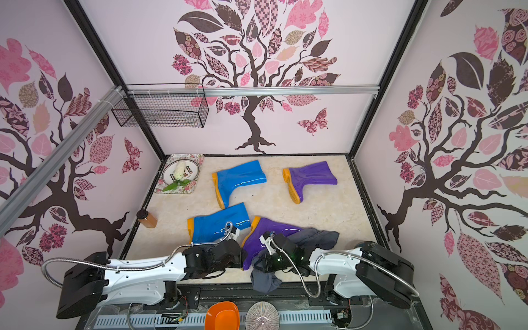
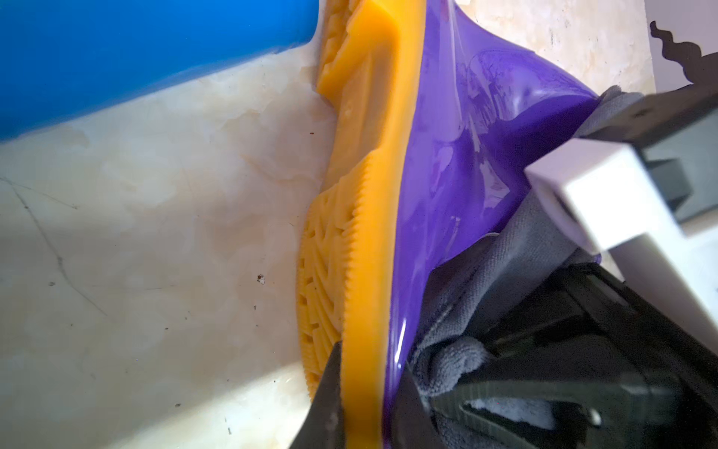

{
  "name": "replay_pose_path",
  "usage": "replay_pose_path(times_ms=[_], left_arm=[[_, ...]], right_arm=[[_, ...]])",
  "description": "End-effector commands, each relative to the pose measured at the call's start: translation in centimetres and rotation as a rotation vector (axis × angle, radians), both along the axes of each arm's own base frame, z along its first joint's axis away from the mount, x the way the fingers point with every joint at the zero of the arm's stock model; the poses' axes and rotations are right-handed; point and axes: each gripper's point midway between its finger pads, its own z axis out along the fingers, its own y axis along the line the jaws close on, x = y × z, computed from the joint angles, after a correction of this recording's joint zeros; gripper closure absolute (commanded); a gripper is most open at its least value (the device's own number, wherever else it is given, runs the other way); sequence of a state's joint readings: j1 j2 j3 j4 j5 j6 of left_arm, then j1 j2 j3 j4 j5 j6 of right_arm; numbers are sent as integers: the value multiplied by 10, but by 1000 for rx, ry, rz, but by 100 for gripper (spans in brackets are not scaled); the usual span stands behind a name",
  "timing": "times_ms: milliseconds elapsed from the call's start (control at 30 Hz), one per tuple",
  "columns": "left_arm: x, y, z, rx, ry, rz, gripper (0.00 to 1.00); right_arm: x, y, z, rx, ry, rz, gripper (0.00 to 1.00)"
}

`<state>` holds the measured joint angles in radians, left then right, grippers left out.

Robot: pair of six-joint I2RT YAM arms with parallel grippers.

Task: Wipe the rubber boots with a cloth
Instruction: Wipe the dirt off the rubber boot.

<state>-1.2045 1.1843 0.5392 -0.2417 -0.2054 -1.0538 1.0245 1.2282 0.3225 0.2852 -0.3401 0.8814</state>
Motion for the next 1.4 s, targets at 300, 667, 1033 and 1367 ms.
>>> replay_pose_path(times_ms=[300, 667, 1033, 1367], left_arm=[[0, -22, 15, -152, 11, -2, 100], [1, -13, 7, -125, 15, -3, 100], [-2, 1, -3, -41, 16, -10, 100], [-4, 20, -15, 65, 12, -11, 100]], right_arm=[[37, 21, 37, 36, -108, 3, 100], [-3, 13, 39, 62, -194, 44, 100], [135, -133, -8, -314, -55, -586, 100], [150, -158, 1, -294, -106, -628, 100]])
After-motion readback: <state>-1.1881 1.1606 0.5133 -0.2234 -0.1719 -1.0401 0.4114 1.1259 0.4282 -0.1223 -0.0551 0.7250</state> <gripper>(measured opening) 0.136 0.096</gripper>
